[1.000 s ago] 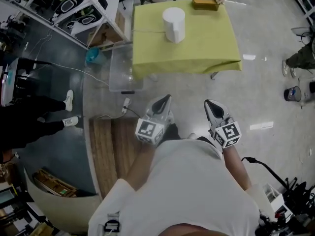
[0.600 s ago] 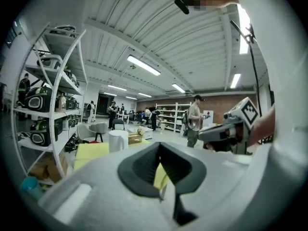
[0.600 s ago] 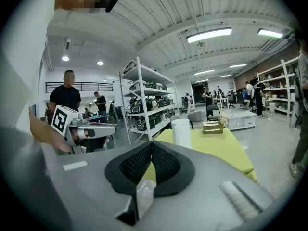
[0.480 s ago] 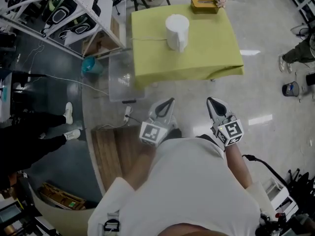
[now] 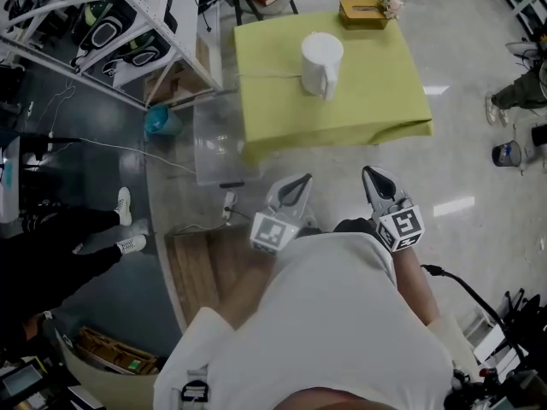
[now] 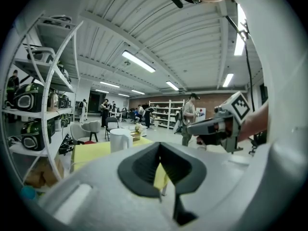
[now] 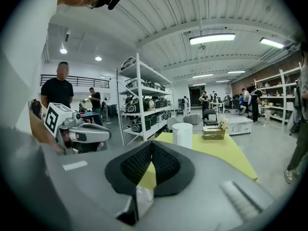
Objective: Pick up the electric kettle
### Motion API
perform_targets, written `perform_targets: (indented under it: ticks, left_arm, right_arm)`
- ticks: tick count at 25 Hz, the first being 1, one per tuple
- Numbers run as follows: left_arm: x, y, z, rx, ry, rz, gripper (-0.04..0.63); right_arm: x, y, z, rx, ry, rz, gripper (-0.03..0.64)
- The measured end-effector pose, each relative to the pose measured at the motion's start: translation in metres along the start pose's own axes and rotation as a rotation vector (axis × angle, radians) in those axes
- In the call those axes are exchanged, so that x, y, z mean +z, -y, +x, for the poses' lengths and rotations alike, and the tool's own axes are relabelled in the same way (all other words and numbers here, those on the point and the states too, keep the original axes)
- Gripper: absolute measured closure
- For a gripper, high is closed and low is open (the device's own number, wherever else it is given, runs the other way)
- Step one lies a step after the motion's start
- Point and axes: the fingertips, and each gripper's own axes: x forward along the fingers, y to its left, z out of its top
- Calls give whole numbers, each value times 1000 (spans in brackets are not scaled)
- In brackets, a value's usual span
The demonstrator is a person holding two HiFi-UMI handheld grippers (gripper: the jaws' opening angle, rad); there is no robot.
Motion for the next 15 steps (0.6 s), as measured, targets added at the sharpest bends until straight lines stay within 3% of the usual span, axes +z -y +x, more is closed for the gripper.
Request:
perform_targets:
  ticks: [15]
  left_arm:
    - [-2,-34,10,24,-4,-6,594]
  right_arm:
    - [3,4,33,38,-33,-32,614]
